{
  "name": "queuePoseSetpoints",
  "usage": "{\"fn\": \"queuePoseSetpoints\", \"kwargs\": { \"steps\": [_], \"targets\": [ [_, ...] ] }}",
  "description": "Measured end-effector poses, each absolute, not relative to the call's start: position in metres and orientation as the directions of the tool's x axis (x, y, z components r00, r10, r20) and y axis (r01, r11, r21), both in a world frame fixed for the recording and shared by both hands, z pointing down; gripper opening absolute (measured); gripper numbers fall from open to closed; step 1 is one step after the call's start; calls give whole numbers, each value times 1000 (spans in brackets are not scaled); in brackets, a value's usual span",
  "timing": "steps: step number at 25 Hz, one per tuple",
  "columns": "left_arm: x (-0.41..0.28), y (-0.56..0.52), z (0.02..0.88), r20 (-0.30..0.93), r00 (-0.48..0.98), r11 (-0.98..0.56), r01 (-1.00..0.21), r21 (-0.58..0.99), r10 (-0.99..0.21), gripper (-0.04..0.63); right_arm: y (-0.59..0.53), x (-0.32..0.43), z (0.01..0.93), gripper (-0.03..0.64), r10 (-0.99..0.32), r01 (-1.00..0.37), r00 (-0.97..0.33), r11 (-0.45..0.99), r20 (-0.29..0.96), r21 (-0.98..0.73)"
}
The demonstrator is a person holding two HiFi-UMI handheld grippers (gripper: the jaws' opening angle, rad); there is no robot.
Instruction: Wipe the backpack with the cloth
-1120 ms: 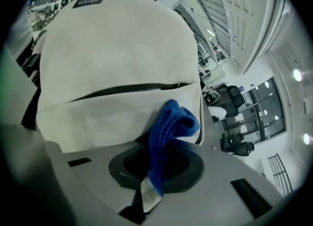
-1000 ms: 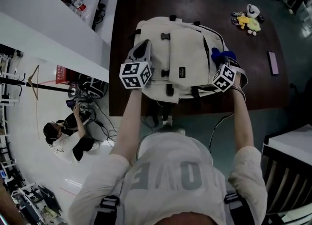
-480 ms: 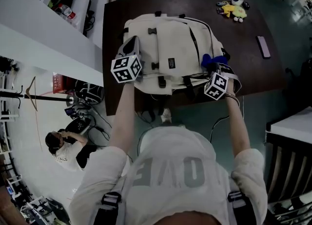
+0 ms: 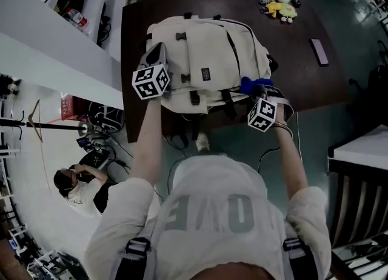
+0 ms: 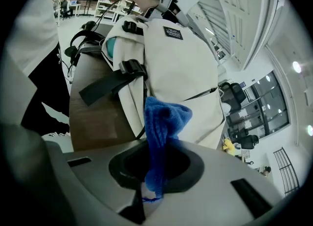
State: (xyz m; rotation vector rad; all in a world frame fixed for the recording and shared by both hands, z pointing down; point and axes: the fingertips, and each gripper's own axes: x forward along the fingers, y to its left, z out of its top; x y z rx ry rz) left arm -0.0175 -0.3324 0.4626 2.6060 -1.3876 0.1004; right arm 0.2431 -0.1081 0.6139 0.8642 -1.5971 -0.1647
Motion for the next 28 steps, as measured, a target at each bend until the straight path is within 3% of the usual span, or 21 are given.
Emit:
{"fn": "queuePoseSetpoints", "kwargs": {
  "steps": [5,9,13,16,19,23,28],
  "targets": [
    [-18,-333,460,147,561,-546,-827,133,-814,3,-102,239,613,38,-563,-427,8,746,826,512],
    [-18,-336,460,178,566,-545,-824,157,-805,3,-115,242,591,38,-519,-538,-51,734,853,414],
    [-25,-321,435,117,498,-470,-859,201,-859,3,-142,224,529,38,-699,-747,-91,519,709,416],
    [-6,-283,405,35,531,-521,-840,150,-847,3,-149,194,485,38,-811,-840,-139,401,569,366],
    [20,-236,385,5,554,-552,-830,83,-832,3,-141,171,453,38,-875,-898,-159,321,457,301],
    [34,-166,374,3,534,-531,-841,106,-845,3,-110,159,427,38,-930,-966,-158,215,331,143],
    [37,-104,377,-1,551,-549,-830,94,-834,3,-69,154,419,38,-951,-974,-225,213,211,-77]
  ]
}}
